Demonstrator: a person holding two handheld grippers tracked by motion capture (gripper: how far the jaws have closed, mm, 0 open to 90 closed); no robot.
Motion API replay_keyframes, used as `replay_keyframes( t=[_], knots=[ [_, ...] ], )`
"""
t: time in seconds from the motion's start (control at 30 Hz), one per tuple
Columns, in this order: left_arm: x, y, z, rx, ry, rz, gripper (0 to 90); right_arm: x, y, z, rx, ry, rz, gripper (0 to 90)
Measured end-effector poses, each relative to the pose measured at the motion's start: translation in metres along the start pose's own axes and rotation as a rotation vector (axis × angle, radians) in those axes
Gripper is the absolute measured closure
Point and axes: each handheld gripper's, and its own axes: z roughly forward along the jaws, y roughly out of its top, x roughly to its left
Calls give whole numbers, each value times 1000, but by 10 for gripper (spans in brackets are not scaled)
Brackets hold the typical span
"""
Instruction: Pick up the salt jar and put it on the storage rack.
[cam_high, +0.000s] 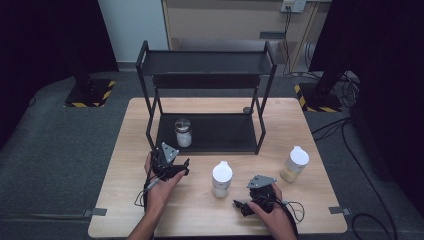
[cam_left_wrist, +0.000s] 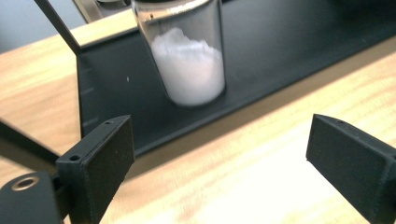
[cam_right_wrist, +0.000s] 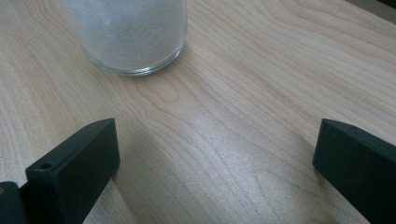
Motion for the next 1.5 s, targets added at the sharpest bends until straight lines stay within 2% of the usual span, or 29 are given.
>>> replay_keyframes(
  t=[0.23, 0.37, 0.57, 0.7, 1.1, 1.5],
  knots=[
    [1, -12, -15, 10, -44, 1, 70, 0, 0, 0, 0, 0, 0, 10],
    [3, -17, -22, 17, -56, 2, 72, 0, 0, 0, 0, 0, 0, 10],
    [13, -25, -30, 29, -65, -38, 72, 0, 0, 0, 0, 0, 0, 10],
    [18, -28, -36, 32, -74, -41, 72, 0, 0, 0, 0, 0, 0, 10],
    [30, -45, -38, 67, -90, -62, 74, 0, 0, 0, 0, 0, 0, 10],
    [44, -54, -43, 62, -80, -110, 76, 0, 0, 0, 0, 0, 0, 10]
  ],
)
